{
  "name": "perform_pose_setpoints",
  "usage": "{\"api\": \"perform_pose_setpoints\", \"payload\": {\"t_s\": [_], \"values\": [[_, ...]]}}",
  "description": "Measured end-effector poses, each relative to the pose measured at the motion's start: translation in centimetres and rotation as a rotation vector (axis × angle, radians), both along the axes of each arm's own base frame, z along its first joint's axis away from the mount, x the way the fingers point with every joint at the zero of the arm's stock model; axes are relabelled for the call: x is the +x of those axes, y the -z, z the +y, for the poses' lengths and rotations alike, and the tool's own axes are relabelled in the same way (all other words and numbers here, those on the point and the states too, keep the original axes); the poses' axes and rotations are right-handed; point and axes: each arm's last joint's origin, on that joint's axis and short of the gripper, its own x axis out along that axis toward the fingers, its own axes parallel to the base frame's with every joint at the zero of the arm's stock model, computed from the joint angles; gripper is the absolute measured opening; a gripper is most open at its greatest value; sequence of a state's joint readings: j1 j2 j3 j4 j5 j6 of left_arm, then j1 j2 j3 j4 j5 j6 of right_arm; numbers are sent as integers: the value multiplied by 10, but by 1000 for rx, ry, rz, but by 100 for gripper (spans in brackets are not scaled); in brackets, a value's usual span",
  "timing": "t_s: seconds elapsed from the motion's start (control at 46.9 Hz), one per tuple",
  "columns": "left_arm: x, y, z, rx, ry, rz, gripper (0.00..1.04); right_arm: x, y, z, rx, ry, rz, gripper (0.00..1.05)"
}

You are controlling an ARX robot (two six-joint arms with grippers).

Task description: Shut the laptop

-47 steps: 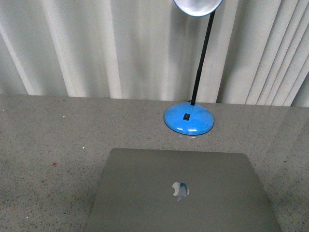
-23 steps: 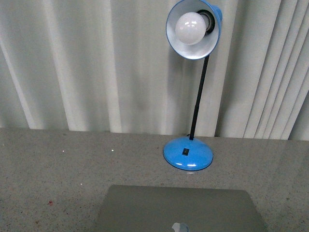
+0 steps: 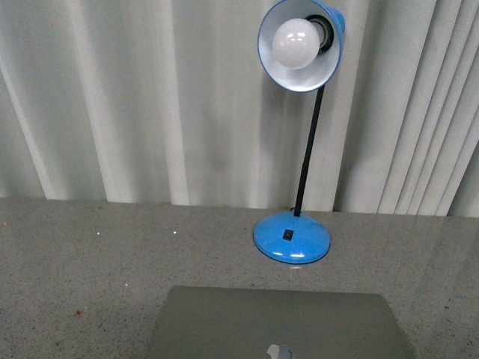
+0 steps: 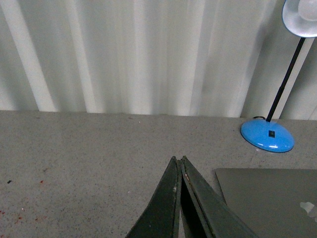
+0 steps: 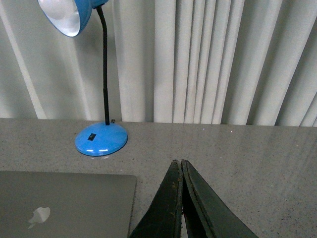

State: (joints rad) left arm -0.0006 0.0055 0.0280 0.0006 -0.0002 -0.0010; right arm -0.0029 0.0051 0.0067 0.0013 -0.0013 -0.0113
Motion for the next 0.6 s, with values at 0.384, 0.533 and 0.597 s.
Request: {"api": "perform_pose_setpoints", "payload": {"t_s": [0.384, 0.533, 0.597], "values": [[0, 0, 0, -1, 0, -2, 33, 0, 0, 0, 0, 0, 0, 26], [0, 0, 0, -1, 0, -2, 65, 0, 0, 0, 0, 0, 0, 59], [0, 0, 0, -1, 0, -2, 76, 0, 0, 0, 0, 0, 0, 70]]}}
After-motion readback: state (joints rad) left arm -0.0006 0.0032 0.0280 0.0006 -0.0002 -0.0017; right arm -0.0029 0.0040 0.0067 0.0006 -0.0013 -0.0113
